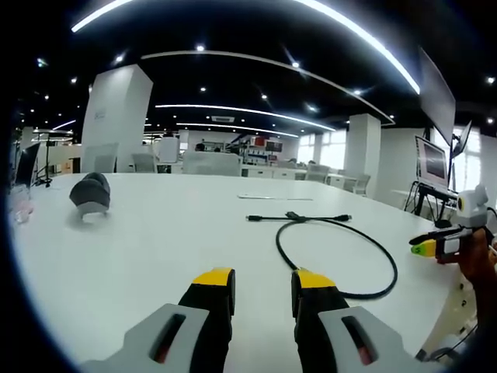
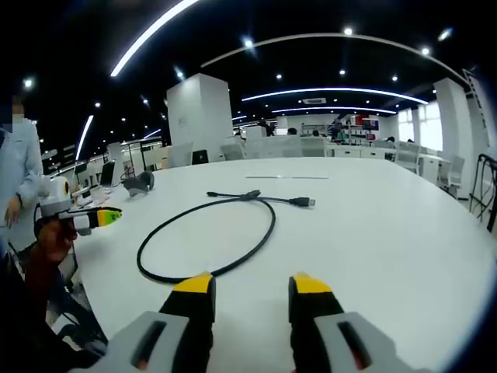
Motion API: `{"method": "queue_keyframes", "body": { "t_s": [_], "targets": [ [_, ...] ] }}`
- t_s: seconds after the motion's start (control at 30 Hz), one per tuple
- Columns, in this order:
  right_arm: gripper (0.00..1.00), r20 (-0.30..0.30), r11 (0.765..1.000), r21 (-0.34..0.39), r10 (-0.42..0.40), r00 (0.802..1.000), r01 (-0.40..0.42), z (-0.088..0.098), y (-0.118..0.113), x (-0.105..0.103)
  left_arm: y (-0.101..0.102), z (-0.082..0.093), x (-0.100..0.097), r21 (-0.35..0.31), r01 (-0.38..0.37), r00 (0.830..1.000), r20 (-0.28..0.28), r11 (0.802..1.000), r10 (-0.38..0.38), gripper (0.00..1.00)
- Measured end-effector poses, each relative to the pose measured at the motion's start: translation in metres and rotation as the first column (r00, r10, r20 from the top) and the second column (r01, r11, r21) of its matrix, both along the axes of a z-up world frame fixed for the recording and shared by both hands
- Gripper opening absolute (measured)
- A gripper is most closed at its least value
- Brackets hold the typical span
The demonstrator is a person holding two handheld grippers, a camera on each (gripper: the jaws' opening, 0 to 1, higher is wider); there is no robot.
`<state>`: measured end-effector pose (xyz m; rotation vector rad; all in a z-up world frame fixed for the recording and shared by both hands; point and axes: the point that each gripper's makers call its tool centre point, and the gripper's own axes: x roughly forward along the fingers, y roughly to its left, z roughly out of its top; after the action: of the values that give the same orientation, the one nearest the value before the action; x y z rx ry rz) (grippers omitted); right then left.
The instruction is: Find the charging cable on the desk, coil it up and secure with Velcro.
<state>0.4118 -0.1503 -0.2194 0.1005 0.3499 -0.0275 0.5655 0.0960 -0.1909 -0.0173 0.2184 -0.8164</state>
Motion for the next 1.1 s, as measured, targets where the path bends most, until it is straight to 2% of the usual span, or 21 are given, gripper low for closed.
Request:
{"method": "queue_keyframes", "body": {
  "t_s": [0.4, 0.57, 0.63, 0.73, 0.83, 0.93, 1.1],
  "targets": [
    [0.37, 0.015, 1.000, 0.001, -0.017, 1.000, 0.017, -0.001, -0.005, -0.001, 0.000, -0.004, 0.004, 0.005, -0.012, 1.000, -0.007, 1.000, 0.012, 0.29],
    [0.36, 0.011, 1.000, 0.004, -0.006, 1.000, 0.006, -0.001, -0.003, -0.001, -0.001, 0.004, 0.001, -0.008, -0.020, 1.000, 0.007, 1.000, 0.020, 0.29],
    [0.32, 0.003, 1.000, 0.009, -0.005, 1.000, 0.005, -0.002, -0.004, -0.001, -0.001, 0.005, 0.001, -0.005, -0.018, 1.000, 0.008, 1.000, 0.018, 0.29],
    [0.19, -0.009, 1.000, 0.003, -0.020, 1.000, 0.020, -0.004, -0.013, 0.000, -0.002, 0.007, 0.003, -0.017, -0.003, 1.000, -0.021, 1.000, 0.002, 0.30],
    [0.15, 0.012, 0.994, 0.109, -0.006, 1.000, 0.005, 0.000, -0.014, -0.002, -0.005, 0.011, 0.006, -0.037, 0.043, 0.998, -0.033, 0.998, -0.044, 0.30],
    [0.08, 0.018, 0.989, 0.147, -0.005, 1.000, 0.002, 0.003, -0.018, -0.004, -0.008, 0.014, 0.010, -0.075, 0.095, 0.993, -0.061, 0.993, -0.100, 0.31],
    [0.10, -0.009, 0.991, 0.134, 0.003, 1.000, -0.002, 0.000, -0.014, -0.005, 0.000, 0.013, 0.019, -0.050, 0.080, 0.995, -0.062, 0.995, -0.084, 0.32]
  ]
}}
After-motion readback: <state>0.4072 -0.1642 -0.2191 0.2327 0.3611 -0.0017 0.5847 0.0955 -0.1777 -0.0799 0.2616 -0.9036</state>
